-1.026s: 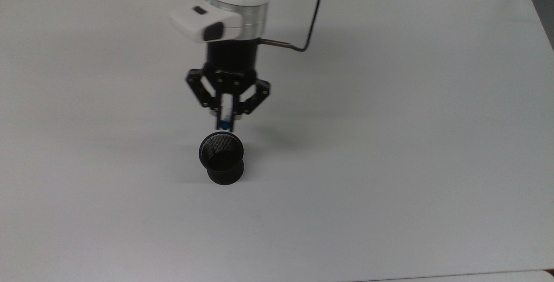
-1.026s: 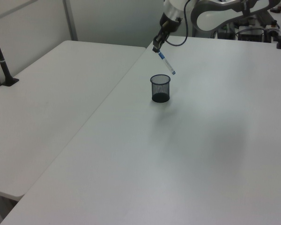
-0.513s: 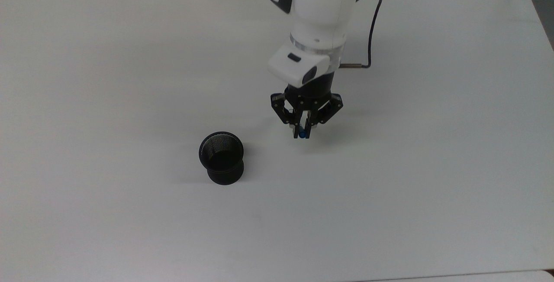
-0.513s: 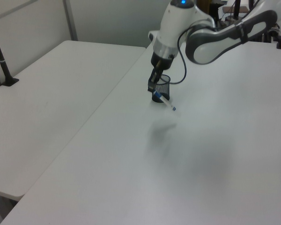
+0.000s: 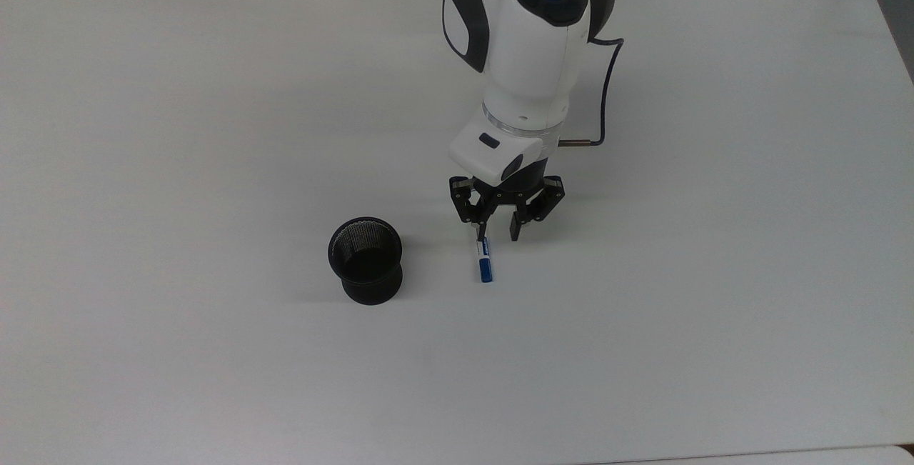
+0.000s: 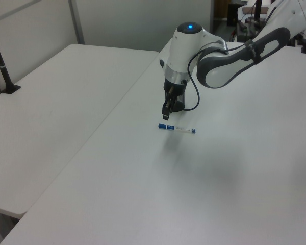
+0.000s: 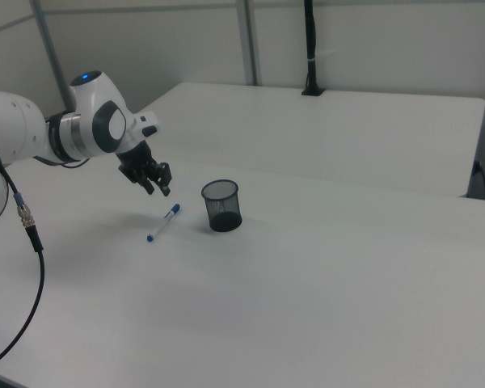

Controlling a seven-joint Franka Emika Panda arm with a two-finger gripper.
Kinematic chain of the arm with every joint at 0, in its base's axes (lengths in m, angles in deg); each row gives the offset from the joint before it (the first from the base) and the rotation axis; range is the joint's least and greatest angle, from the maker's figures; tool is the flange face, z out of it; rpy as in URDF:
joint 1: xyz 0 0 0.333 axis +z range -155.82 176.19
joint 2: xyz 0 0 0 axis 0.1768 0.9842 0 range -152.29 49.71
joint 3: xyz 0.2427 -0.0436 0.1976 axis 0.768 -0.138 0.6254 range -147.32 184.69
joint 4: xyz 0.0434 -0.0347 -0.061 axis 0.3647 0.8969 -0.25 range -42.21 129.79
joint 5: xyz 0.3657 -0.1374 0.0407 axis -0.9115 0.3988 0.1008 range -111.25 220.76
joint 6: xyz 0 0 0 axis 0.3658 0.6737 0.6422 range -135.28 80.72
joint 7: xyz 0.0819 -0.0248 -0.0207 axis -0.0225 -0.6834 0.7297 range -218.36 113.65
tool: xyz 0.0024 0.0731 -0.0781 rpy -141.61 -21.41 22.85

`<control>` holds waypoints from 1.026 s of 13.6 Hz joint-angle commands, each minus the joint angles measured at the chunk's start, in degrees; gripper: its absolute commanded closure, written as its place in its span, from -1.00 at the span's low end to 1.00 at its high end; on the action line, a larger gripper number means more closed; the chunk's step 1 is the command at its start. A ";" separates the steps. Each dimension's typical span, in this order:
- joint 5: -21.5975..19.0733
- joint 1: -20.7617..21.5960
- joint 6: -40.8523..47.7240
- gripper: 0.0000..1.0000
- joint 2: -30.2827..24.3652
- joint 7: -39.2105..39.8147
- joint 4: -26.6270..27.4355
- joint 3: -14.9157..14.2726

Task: Remove the marker
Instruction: 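Open the gripper, release the marker, and raise the gripper away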

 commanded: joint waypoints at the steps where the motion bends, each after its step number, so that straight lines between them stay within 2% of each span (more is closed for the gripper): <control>1: -0.42 0.77 1.53 -1.00 -4.35 1.24 0.26 -0.65; 2: -0.42 0.85 2.49 -1.00 -5.58 1.24 0.53 -0.65; 7: -0.51 -0.02 20.13 -1.00 -14.54 1.59 1.41 -0.65; 9: -1.47 -1.77 26.65 -1.00 -20.42 5.43 4.38 -0.65; 10: -3.22 -3.00 28.93 -1.00 -23.66 8.50 6.05 -0.65; 14: -10.59 -8.88 39.12 -1.00 -29.74 18.43 6.16 -0.73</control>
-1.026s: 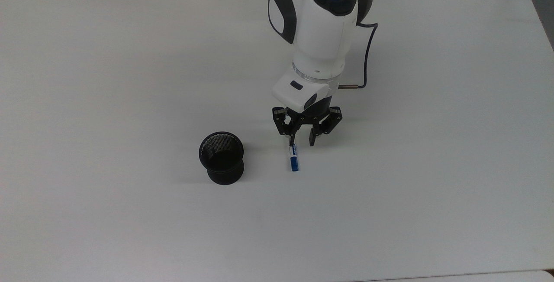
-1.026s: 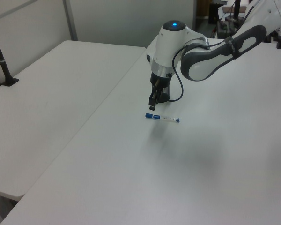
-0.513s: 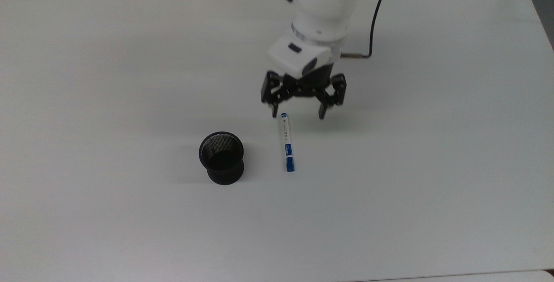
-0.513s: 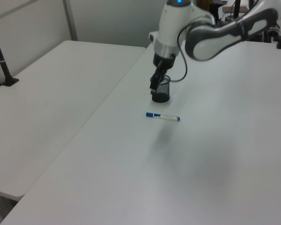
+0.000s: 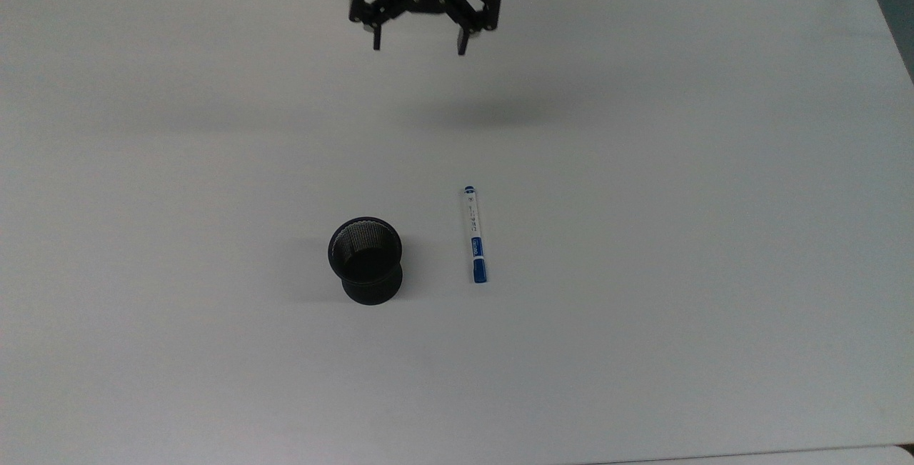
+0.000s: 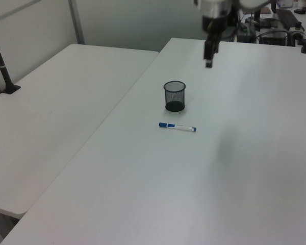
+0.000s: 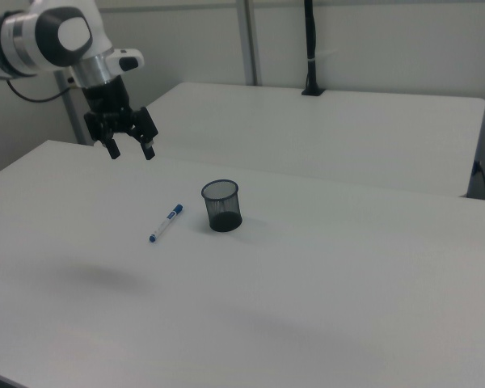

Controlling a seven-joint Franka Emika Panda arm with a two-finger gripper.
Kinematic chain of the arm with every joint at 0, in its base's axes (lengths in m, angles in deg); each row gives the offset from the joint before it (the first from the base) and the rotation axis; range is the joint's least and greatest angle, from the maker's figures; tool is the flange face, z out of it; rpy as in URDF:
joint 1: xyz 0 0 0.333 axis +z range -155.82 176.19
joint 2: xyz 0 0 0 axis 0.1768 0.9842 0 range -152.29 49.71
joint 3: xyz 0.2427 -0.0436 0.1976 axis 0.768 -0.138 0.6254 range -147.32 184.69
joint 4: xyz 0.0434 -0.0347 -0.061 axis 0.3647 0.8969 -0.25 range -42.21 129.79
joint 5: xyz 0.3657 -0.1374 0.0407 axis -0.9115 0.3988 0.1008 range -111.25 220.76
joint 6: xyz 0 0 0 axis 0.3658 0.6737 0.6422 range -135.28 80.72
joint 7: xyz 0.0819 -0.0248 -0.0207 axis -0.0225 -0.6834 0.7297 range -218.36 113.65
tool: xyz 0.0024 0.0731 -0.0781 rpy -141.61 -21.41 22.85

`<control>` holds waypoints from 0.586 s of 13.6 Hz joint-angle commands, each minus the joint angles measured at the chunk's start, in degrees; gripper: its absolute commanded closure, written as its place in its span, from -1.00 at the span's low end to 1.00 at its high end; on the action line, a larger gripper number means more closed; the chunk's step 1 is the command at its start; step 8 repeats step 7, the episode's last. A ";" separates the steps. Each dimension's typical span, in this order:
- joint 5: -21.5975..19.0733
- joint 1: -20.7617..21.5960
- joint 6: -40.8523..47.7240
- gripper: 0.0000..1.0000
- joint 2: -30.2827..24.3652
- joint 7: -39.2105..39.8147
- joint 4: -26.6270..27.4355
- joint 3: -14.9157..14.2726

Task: Remove the marker
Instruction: 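Open the gripper, release the marker, and raise the gripper away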

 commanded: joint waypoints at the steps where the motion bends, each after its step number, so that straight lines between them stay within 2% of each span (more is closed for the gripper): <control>1: -6.07 -4.47 6.72 -1.00 -6.47 8.45 3.40 -0.18; 5: -7.22 -6.32 8.05 -1.00 -8.06 8.46 3.93 -0.79; 8: -7.13 -5.98 7.96 -1.00 -7.98 8.28 3.67 -0.71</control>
